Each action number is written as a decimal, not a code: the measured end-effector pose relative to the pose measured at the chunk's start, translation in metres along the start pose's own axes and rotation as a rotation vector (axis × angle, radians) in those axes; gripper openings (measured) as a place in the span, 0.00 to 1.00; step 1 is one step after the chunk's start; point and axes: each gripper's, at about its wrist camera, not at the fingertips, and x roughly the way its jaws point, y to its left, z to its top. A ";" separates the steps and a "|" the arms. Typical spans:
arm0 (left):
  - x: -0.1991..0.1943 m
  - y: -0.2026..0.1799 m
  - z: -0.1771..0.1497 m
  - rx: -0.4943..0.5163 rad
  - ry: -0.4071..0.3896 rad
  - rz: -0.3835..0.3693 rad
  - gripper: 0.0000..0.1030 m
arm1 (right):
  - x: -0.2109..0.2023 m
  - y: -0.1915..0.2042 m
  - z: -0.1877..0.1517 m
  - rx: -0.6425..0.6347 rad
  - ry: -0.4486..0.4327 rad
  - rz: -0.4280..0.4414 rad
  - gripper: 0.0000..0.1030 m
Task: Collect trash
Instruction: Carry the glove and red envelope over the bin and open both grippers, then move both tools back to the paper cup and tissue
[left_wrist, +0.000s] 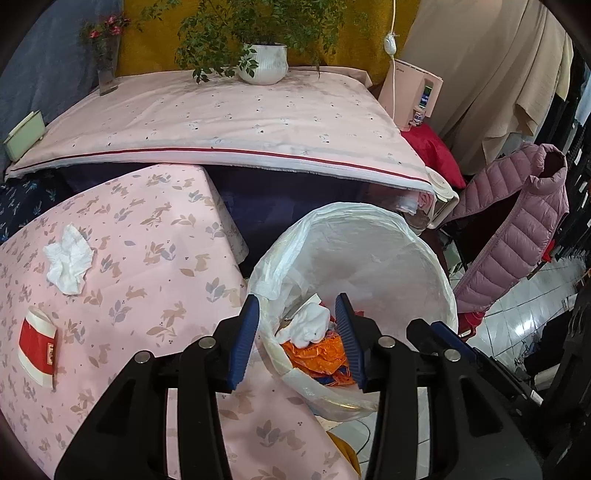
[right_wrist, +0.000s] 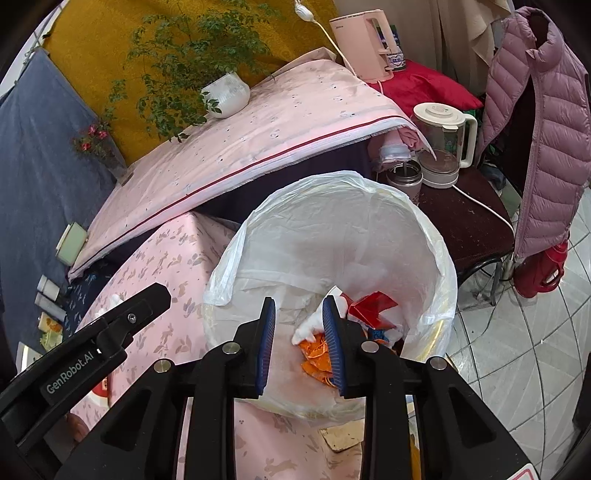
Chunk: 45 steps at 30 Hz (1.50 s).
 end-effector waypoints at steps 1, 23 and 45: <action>-0.001 0.002 -0.001 -0.003 -0.001 0.005 0.40 | 0.000 0.002 -0.001 -0.007 0.000 -0.001 0.27; -0.033 0.083 -0.026 -0.115 -0.045 0.154 0.45 | 0.004 0.077 -0.024 -0.206 0.019 -0.020 0.36; -0.068 0.251 -0.099 -0.484 -0.014 0.363 0.77 | 0.023 0.191 -0.082 -0.467 0.071 0.016 0.54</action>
